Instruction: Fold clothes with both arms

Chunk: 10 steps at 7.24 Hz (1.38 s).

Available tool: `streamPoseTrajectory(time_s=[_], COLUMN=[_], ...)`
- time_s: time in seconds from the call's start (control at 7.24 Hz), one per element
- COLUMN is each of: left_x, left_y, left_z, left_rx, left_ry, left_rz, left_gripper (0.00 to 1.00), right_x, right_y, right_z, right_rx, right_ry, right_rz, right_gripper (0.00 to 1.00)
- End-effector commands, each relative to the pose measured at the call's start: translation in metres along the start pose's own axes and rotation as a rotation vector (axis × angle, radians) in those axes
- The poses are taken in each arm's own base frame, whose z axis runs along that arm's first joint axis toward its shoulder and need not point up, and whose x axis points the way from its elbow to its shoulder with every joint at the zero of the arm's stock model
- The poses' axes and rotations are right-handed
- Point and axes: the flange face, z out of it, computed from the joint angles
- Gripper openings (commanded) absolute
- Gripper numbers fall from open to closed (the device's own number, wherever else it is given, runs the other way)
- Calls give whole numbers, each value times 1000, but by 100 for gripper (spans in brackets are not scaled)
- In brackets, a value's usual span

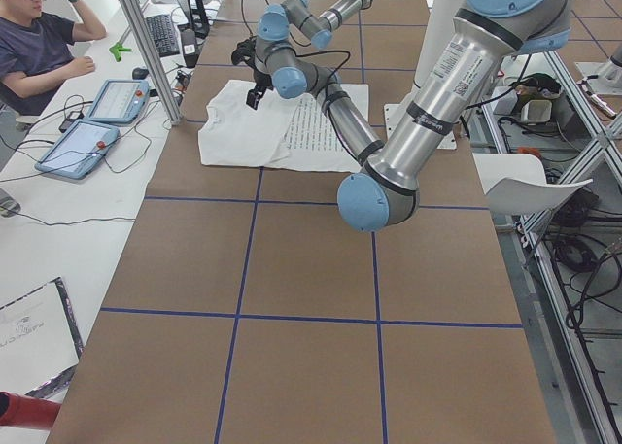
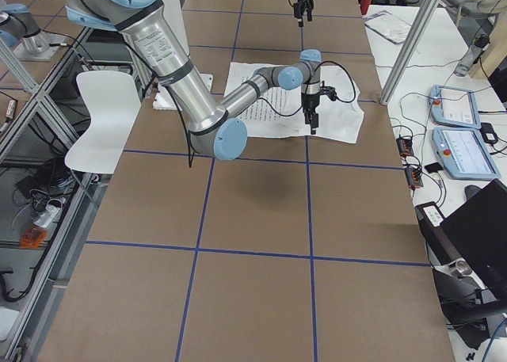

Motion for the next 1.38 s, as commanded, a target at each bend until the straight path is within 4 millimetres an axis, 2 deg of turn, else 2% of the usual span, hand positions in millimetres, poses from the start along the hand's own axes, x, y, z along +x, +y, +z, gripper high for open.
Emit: streamPoseTrajectory(time_s=[0.0, 0.14, 0.28, 0.41, 0.55, 0.69, 0.97, 1.1, 1.24], left_x=[-6, -14, -5, 10, 27, 37, 57, 84, 107], left_y=[23, 47, 86, 120, 156, 183, 269, 303, 330], left_z=[19, 23, 29, 35, 47, 56, 84, 97, 104], left_rx=[-68, -89, -129, -132, -140, -150, -146, -159, -182], left_ry=[-19, -31, -19, -45, -73, -64, -33, -42, -45], left_rz=[-31, -94, -132, -183, -250, -303, -415, -471, -505], left_gripper=[100, 100, 100, 100, 100, 100, 100, 100, 100], right_x=[29, 53, 68, 71, 46, 24, 14, 8, 5], right_y=[45, 87, 128, 169, 191, 218, 282, 306, 318], right_z=[-50, -67, -87, -101, -111, -106, -91, -79, -73], right_rx=[33, 52, 68, 59, 50, 64, 58, 48, 39], right_ry=[-134, -166, -202, -236, -285, -329, -353, -324, -310], right_rz=[100, 144, 153, 191, 249, 291, 314, 310, 307], right_gripper=[100, 100, 100, 100, 100, 100, 100, 100, 100])
